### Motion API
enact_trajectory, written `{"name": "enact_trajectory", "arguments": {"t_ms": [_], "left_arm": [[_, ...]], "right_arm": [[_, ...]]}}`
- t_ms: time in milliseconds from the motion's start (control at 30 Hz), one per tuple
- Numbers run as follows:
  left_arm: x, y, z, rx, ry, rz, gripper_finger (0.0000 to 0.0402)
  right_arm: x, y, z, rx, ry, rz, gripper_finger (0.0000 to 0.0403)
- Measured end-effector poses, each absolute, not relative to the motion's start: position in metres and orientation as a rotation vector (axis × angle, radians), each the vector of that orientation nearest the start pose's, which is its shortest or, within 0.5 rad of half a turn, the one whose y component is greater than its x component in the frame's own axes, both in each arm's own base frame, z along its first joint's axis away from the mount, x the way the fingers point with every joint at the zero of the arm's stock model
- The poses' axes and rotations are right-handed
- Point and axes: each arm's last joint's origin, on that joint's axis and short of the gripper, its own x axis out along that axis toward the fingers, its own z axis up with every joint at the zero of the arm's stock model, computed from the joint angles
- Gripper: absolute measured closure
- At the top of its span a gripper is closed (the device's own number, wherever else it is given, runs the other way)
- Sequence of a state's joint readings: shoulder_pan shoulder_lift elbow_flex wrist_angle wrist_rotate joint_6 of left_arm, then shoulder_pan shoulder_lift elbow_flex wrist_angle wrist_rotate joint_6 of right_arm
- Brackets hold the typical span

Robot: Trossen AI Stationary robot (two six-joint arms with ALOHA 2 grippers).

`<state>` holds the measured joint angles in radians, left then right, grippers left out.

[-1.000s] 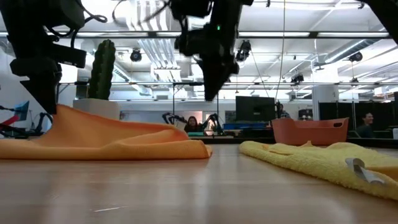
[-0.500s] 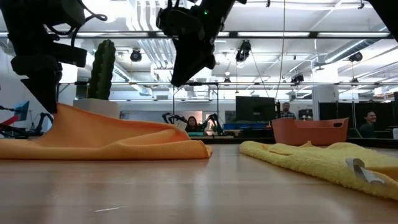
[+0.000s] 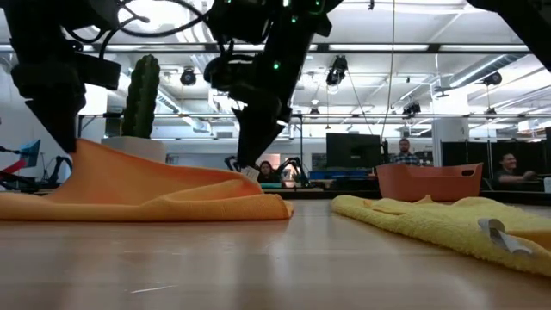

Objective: Roll microfiber towels into tight, uniform cylinder then place into a basket
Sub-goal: Fold the orange towel

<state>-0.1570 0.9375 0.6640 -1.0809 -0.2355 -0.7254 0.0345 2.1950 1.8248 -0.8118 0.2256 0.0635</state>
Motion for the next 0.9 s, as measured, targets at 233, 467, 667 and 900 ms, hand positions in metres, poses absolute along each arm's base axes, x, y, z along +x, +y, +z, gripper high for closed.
{"name": "enact_trajectory", "arguments": {"t_ms": [233, 467, 667, 900], "left_arm": [[0.136, -0.015, 0.214, -0.364, 1.231, 0.52, 0.0402], [0.136, -0.016, 0.214, -0.374, 1.24, 0.509, 0.0402], [0.136, -0.016, 0.214, -0.375, 1.24, 0.51, 0.0402], [0.136, -0.016, 0.213, -0.394, 1.236, 0.527, 0.0402]], "right_arm": [[0.466, 0.007, 0.18, -0.148, 1.172, -0.284, 0.0161], [0.467, 0.008, 0.17, -0.191, 1.206, -0.26, 0.0192], [0.466, 0.006, 0.174, -0.186, 1.189, -0.326, 0.0215], [0.467, 0.005, 0.175, -0.183, 1.173, -0.333, 0.0242]]}}
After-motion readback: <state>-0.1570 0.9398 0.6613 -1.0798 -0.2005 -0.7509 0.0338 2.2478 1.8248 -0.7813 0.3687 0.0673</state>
